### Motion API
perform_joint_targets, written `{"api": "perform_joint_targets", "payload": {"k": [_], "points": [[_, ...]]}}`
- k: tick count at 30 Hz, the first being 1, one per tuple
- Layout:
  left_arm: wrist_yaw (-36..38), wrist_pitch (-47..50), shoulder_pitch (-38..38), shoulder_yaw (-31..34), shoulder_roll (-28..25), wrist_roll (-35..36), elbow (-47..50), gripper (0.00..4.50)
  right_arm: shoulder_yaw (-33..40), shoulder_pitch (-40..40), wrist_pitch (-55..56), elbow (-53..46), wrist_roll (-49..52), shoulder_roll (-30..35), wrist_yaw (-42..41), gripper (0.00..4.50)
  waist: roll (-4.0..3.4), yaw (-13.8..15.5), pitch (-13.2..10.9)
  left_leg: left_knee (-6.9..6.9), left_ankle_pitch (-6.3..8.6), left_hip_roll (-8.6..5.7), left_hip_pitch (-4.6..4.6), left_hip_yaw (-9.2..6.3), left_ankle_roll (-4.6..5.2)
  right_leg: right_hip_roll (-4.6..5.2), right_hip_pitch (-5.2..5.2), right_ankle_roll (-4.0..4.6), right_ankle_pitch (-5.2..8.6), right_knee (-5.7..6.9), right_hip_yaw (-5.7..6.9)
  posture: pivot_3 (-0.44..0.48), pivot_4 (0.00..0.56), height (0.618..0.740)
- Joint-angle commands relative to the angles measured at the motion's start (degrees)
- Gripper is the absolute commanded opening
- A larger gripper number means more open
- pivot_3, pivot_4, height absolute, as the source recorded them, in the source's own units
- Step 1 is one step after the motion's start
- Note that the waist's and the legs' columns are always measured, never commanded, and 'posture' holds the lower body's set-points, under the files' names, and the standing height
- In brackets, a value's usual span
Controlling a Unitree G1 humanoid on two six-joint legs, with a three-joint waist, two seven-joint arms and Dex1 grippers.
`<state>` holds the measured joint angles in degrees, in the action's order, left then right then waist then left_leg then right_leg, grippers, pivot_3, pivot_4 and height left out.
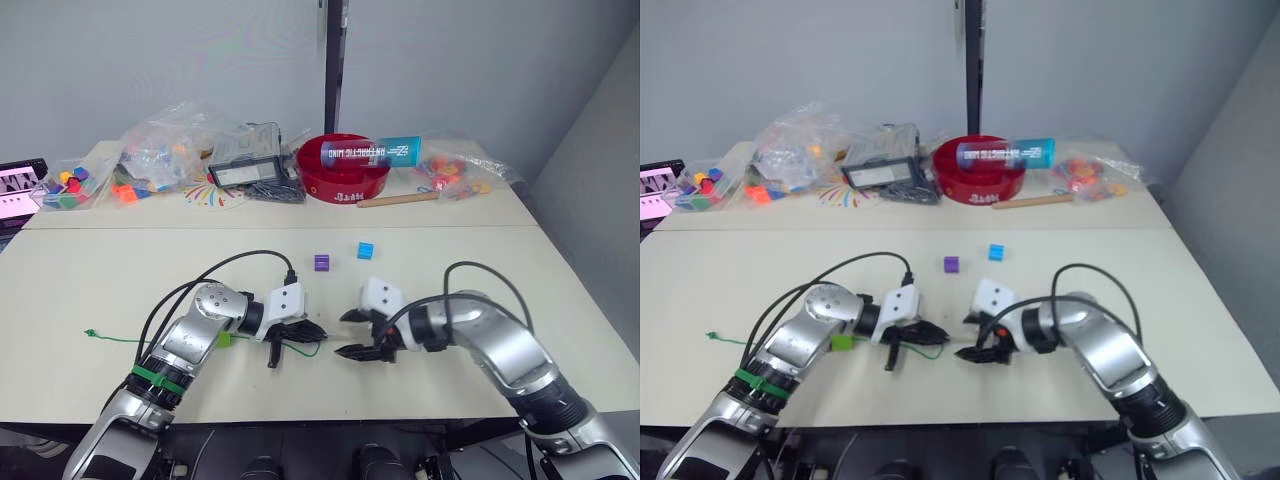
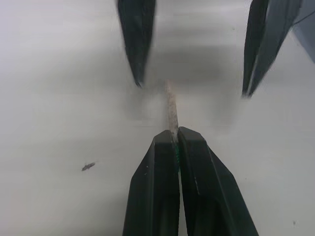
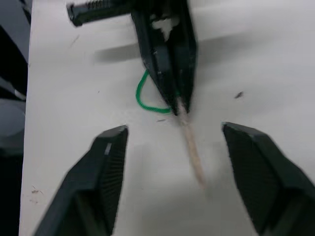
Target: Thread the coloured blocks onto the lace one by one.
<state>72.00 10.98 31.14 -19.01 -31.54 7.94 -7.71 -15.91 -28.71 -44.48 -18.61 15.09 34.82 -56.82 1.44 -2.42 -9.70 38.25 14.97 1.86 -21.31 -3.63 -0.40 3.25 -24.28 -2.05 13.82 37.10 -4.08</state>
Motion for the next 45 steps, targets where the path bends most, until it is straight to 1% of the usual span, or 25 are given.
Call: {"api": "perform_joint_targets", "payload": {"k": [1,3,5,7,9,10,13,15,19,24,29,32,38,40,45], "points": [[-0.27,-0.55,-0.5,1.74,-0.88,0.58,1.56,0.0,6.54,-0.03,-0.92,-0.24,2.72,-1.62,4.09,4.49,0.0,-0.05,0.0,0.0,0.0,0.0,0.0,0.0,0.0,0.0,0.0,0.0,0.0,0.0,0.0,0.0,0.15,0.731],[-0.32,-0.27,-0.97,1.97,-1.29,0.85,2.03,0.0,8.72,0.1,-0.32,1.16,2.26,-3.23,7.57,4.49,0.0,-0.05,0.0,0.0,0.0,0.0,0.0,0.0,0.0,0.0,0.0,0.0,0.0,0.0,0.0,0.0,0.15,0.731],[-0.39,-0.11,-1.45,2.08,-1.62,0.99,2.58,0.0,10.42,0.12,0.88,3.57,0.35,-5.54,12.89,4.49,0.0,-0.1,0.0,-0.01,0.0,0.01,0.0,0.0,0.0,-0.01,0.0,0.0,0.0,0.0,0.0,0.0,0.15,0.731],[-0.54,0.25,-2.07,2.23,-2.02,1.08,3.29,0.0,11.81,0.91,3.5,6.61,-3.78,-9.73,22.43,4.49,0.01,-0.08,0.0,-0.01,0.0,0.0,0.0,0.01,0.0,0.0,-0.01,0.0,0.0,0.01,-0.01,0.0,0.15,0.731],[-0.84,0.7,-2.37,2.5,-2.39,1.2,3.86,0.0,13.22,2.09,6.08,8.46,-6.85,-16.87,33.18,4.49,0.0,-0.1,0.01,-0.03,0.0,0.01,0.0,0.01,0.0,0.0,-0.03,0.0,0.0,0.02,-0.01,0.0,0.15,0.731],[-0.96,0.85,-2.42,2.55,-2.49,1.26,4.02,0.0,13.88,2.3,6.97,9.09,-7.78,-19.63,36.8,4.49,0.0,-0.11,0.0,-0.03,0.0,0.02,0.0,0.01,0.0,-0.01,-0.04,0.01,0.0,0.04,-0.01,0.0,0.15,0.731],[-1.15,1.01,-2.53,2.66,-2.66,1.22,4.34,0.0,13.58,2.94,10.64,11.76,-11.24,-25.62,44.78,4.49,-0.01,-0.15,0.01,-0.05,-0.01,0.01,-0.03,0.03,-0.02,0.01,-0.09,0.01,-0.01,0.06,-0.04,0.0,0.15,0.731],[-1.15,1.04,-2.55,2.77,-2.78,1.18,4.37,0.0,13.45,2.64,13.41,14.29,-12.37,-29.05,48.53,4.49,-0.01,-0.14,0.01,-0.05,-0.01,0.0,-0.03,0.03,-0.02,0.02,-0.09,0.01,-0.01,0.05,-0.03,0.0,0.15,0.731],[-1.09,1.12,-2.5,2.89,-2.96,1.14,4.27,0.0,13.44,0.42,19.13,20.95,-15.48,-32.11,54.49,4.49,-0.02,-0.22,0.01,-0.05,-0.01,0.0,-0.03,0.02,-0.02,0.02,-0.09,0.01,-0.01,0.05,-0.02,0.0,0.15,0.731],[-1.16,1.13,-2.33,3.03,-3.1,1.11,4.03,0.0,14.54,-3.67,24.5,30.92,-16.16,-33.63,58.1,4.49,-0.02,-0.33,0.01,-0.07,-0.01,0.01,-0.01,0.02,-0.02,0.01,-0.09,0.02,-0.01,0.06,-0.02,0.0,0.15,0.731],[-1.21,1.2,-2.35,3.27,-3.43,1.08,4.02,0.0,15.42,-10.67,31.92,45.66,-15.95,-35.44,58.87,4.49,-0.03,-0.91,0.01,-0.14,-0.01,0.02,0.02,0.03,-0.02,0.01,-0.09,0.03,-0.02,0.04,-0.03,0.0,0.15,0.731],[-1.22,1.38,-2.33,3.37,-3.53,1.1,4.19,0.0,15.89,-13.04,34.58,51.21,-16.57,-35.71,60.42,4.49,-0.03,-1.58,0.01,-0.18,-0.01,0.02,0.04,0.01,-0.02,0.0,-0.1,0.04,-0.03,0.09,-0.02,0.0,0.15,0.731],[-1.39,1.98,-2.64,3.65,-3.86,1.25,4.9,0.0,18.34,-19.1,39.62,64.96,-15.97,-35.9,64.76,4.49,-0.03,-1.68,0.01,-0.23,-0.01,0.0,0.06,0.0,-0.02,0.04,-0.09,0.05,-0.04,0.09,-0.03,0.0,0.15,0.731],[-1.48,2.26,-2.68,3.84,-4.08,1.33,5.13,0.0,19.18,-20.08,41.18,67.5,-15.35,-36.17,65.51,3.97,-0.03,-1.7,0.01,-0.24,-0.01,0.01,0.08,0.01,-0.02,0.04,-0.09,0.05,-0.04,0.1,-0.03,0.0,0.15,0.731],[-1.6,2.34,-2.6,3.75,-4.35,1.37,5.14,0.0,19.24,-21.39,43.5,69.99,-15.36,-36.14,64.37,2.29,-0.04,-1.6,0.01,-0.25,-0.01,-0.02,0.08,-0.01,-0.02,0.05,-0.08,0.04,-0.05,0.11,-0.03,0.0,0.15,0.731]]}}
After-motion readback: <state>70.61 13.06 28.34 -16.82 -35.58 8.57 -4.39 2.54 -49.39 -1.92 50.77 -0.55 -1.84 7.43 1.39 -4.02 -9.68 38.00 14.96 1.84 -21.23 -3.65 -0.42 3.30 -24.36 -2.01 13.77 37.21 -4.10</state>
